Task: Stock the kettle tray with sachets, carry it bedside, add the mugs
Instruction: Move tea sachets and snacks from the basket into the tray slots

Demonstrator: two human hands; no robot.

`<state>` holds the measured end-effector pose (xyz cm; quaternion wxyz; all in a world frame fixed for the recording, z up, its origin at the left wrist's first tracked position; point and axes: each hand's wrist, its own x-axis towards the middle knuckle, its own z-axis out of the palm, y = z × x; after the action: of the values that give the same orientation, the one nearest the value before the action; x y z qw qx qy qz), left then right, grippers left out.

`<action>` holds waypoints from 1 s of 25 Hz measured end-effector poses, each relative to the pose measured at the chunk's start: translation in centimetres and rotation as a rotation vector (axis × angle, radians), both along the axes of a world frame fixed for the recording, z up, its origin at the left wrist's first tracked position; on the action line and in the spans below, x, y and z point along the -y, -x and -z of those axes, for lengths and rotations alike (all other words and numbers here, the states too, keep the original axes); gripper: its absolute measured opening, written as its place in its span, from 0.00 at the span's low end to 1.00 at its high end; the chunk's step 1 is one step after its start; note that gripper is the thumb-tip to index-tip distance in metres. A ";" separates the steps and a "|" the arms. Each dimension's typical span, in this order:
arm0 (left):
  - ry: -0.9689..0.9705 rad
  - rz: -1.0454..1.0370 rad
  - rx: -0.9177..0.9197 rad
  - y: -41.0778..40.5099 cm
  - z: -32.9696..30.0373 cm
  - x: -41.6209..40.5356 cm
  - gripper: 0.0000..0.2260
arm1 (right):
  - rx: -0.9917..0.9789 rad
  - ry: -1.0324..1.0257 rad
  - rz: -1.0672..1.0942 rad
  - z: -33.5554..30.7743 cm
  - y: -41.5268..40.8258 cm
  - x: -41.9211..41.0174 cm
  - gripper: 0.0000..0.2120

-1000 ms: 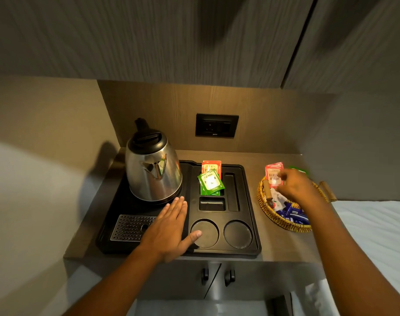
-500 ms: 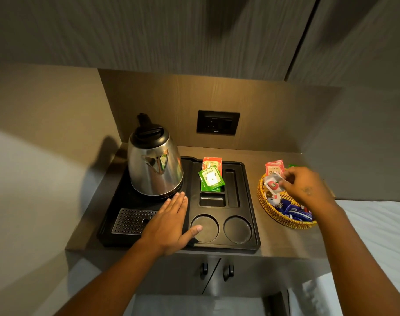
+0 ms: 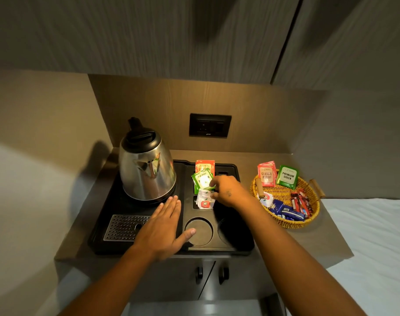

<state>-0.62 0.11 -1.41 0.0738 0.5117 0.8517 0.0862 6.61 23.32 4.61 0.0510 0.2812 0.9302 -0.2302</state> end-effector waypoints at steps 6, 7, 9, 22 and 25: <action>-0.011 0.003 -0.011 0.1 0.3 0.0 0.44 | 0.061 -0.212 0.588 -1.3 -11.3 -8.3 0.14; -0.008 0.009 -0.014 0.1 0.4 -0.1 0.44 | 0.146 -0.197 0.643 -1.2 -12.4 -8.8 0.17; -0.013 0.008 -0.015 0.2 0.5 -0.1 0.44 | 0.275 -0.141 0.642 -0.5 -12.9 -8.8 0.22; 0.000 -0.009 0.004 0.1 0.1 0.0 0.44 | 0.189 0.045 0.671 -2.8 -10.4 -8.8 0.14; 0.003 -0.012 0.009 0.0 -0.1 0.0 0.44 | 0.065 0.129 0.666 -5.7 -8.7 -8.7 0.07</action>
<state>-0.58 0.16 -1.36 0.0779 0.5060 0.8545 0.0875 15.35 32.00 10.30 0.0203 0.5731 0.7687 -0.2833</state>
